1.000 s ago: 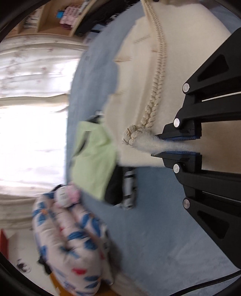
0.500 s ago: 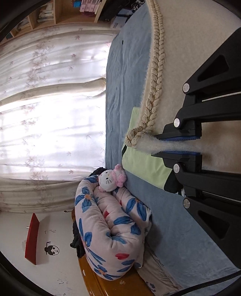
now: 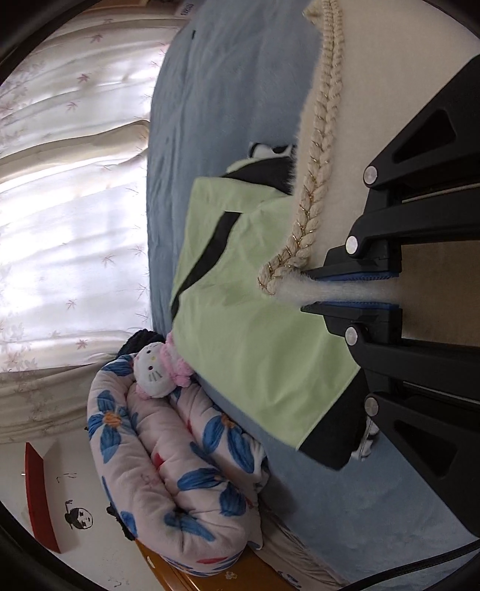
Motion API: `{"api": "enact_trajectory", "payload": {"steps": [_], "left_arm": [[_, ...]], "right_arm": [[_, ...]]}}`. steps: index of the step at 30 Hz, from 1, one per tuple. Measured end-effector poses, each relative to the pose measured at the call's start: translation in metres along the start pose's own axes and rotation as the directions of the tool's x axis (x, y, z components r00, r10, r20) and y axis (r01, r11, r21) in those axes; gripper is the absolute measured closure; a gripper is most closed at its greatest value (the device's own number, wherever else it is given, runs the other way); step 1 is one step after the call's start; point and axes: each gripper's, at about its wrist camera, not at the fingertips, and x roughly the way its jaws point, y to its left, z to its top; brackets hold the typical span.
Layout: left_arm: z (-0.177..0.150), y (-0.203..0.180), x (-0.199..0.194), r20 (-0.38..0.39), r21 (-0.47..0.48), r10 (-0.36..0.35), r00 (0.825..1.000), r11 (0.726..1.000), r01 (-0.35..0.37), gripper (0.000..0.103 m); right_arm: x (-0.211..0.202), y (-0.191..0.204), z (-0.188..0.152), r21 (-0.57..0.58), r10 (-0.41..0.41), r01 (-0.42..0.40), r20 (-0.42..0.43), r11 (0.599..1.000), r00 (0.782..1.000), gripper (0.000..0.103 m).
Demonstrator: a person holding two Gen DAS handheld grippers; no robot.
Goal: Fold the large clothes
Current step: 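Fold the held edge over again toward the collar and open both tools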
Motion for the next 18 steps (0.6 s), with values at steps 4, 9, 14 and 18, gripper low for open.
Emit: {"api": "enact_trajectory", "payload": {"steps": [4, 9, 14, 18], "left_arm": [[-0.013, -0.002, 0.016, -0.016, -0.026, -0.01, 1.0, 1.0, 0.01, 0.096], [-0.019, 0.008, 0.024, -0.046, -0.076, -0.042, 0.998, 0.996, 0.038, 0.091], [-0.019, 0.022, 0.026, -0.09, -0.133, -0.057, 0.994, 0.99, 0.045, 0.064], [-0.013, 0.04, 0.011, -0.146, -0.15, -0.108, 0.983, 0.985, 0.086, 0.055]], "right_arm": [[0.025, 0.005, -0.007, -0.002, -0.004, 0.004, -0.064, 1.0, 0.998, 0.095], [0.041, 0.007, -0.011, -0.003, -0.017, 0.017, -0.124, 1.0, 0.992, 0.094], [0.041, 0.006, -0.01, -0.011, -0.034, 0.032, -0.158, 0.999, 0.987, 0.083], [0.014, -0.002, -0.006, 0.011, 0.018, -0.017, -0.178, 1.0, 0.984, 0.064]]}}
